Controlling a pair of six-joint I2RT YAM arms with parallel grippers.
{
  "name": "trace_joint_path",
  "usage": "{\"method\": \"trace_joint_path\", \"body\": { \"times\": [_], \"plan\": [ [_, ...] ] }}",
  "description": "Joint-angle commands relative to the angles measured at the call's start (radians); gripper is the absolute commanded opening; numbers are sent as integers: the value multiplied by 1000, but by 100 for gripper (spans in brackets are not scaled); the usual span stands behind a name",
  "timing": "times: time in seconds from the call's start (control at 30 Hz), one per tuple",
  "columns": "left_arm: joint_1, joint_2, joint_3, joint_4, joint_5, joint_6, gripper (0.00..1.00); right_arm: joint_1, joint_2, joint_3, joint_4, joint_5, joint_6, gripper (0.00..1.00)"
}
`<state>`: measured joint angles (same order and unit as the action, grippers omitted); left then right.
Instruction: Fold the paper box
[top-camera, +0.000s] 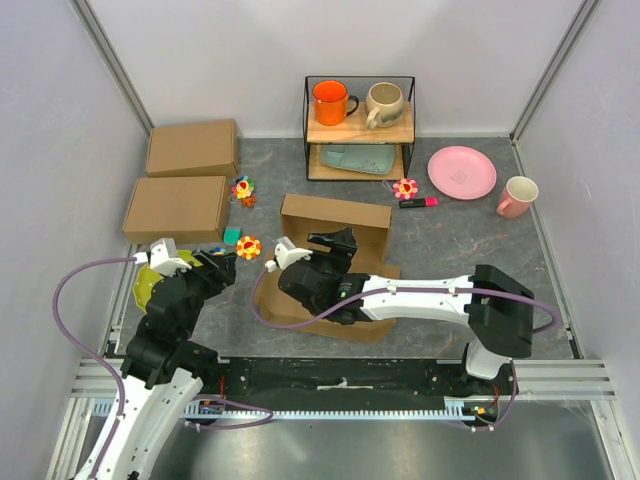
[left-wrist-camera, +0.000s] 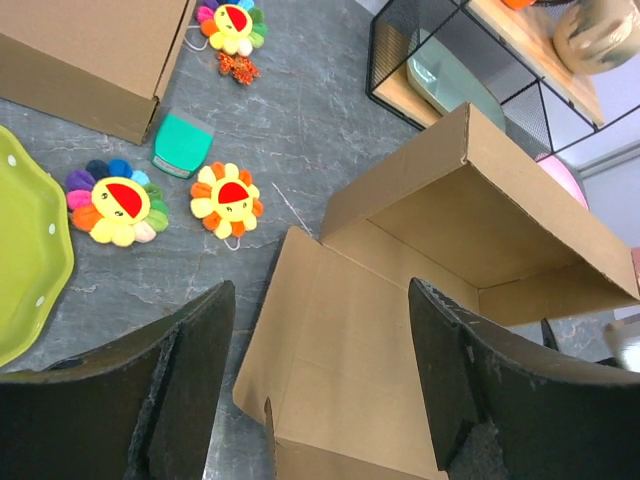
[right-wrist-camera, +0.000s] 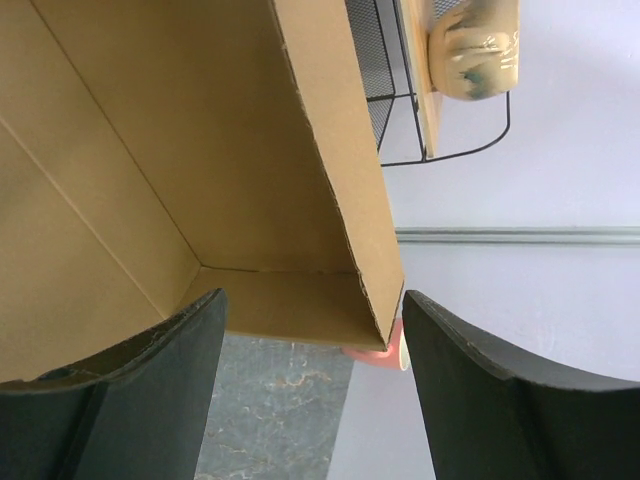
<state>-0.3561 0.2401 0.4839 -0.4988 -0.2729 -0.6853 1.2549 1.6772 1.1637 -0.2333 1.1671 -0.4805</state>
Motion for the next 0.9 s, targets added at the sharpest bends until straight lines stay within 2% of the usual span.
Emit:
{"method": "trace_joint_path", "body": {
  "times": [0.0, 0.2, 0.47, 0.57, 0.6, 0.67, 0.7, 0.8, 0.87],
  "plan": [
    [-1, -33, -7, -18, -54, -45, 77, 2, 45, 50, 132, 75, -124, 78],
    [-1, -30, -11, -20, -61, -54, 78, -35, 134, 67, 294, 146, -282, 74],
    [-1, -35, -13, -21, -68, -57, 77, -97, 159, 71, 373, 161, -334, 65],
    [-1, -32, -13, -20, -66, -56, 77, -112, 154, 71, 374, 155, -329, 55],
    [-1, -30, -13, -18, -68, -57, 77, -115, 154, 70, 374, 152, -328, 47],
    [-1, -30, -14, -18, -68, -57, 77, -121, 161, 68, 376, 151, -326, 39],
    [-1, -27, -15, -18, -66, -57, 77, -124, 167, 68, 377, 151, -326, 31],
    [-1, -30, -13, -20, -61, -56, 77, -124, 177, 70, 376, 152, -325, 20],
    [-1, -36, -13, -21, -63, -54, 77, -126, 182, 70, 376, 154, -325, 17]
  ]
}}
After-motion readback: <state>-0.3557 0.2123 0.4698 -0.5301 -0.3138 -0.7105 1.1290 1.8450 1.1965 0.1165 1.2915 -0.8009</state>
